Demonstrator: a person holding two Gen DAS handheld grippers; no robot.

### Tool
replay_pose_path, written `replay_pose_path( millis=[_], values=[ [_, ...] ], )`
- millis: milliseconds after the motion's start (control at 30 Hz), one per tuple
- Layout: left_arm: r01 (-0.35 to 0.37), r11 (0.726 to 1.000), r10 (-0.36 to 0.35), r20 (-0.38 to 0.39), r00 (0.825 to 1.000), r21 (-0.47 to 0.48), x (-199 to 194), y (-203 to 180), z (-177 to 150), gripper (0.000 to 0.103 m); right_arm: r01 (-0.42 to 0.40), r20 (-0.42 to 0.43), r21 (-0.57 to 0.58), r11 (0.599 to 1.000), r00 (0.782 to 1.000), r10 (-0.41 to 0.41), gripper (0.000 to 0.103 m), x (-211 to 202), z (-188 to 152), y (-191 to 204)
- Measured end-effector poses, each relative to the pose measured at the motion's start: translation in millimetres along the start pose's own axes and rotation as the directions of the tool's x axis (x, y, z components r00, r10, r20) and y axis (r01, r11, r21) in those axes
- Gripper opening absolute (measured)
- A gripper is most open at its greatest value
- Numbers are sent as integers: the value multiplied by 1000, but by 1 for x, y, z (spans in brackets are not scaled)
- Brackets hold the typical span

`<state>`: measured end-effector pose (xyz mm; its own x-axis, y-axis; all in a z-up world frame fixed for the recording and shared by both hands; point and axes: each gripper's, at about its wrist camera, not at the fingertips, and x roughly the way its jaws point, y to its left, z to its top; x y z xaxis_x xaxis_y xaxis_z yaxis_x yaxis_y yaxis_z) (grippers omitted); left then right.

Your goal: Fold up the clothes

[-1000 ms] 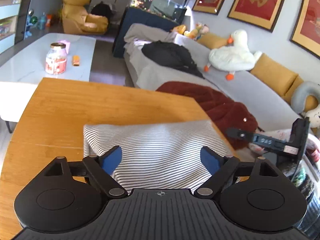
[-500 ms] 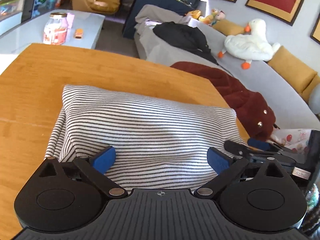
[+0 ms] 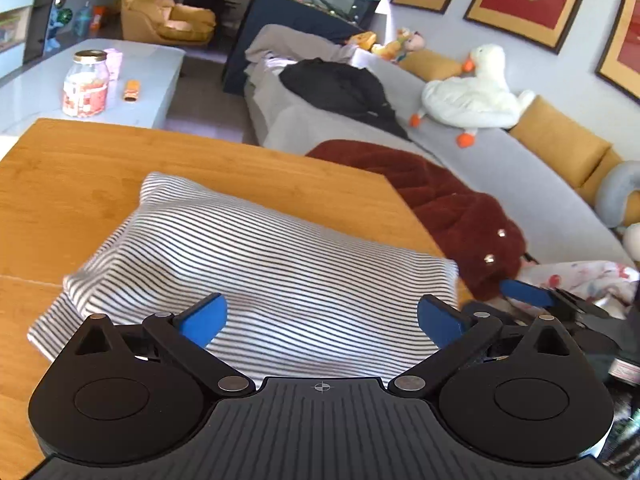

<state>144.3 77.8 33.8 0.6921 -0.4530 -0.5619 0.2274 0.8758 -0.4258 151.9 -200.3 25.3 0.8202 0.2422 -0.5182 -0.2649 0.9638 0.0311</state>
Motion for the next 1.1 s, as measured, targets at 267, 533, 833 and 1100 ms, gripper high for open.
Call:
replay_pose_path(
  millis=[267,533,833,1100],
  values=[
    [34,998,-39,-82,996,-57,20,13,-19,103,31,-112,-12,999,993,-32,103,42,-18,-1],
    [-11,1000,11,-64,998,4,40,20,-1,103,-72,-138,64,995,987,80,103,10,-42,10],
    [-75,997,75,-54,996,7,43,19,11,103,-147,-136,133,980,977,165,103,6,-49,23],
    [-9,1000,9,6,1000,14,6,2,5,103,-188,-148,146,971,967,209,103,3,-42,17]
  ],
)
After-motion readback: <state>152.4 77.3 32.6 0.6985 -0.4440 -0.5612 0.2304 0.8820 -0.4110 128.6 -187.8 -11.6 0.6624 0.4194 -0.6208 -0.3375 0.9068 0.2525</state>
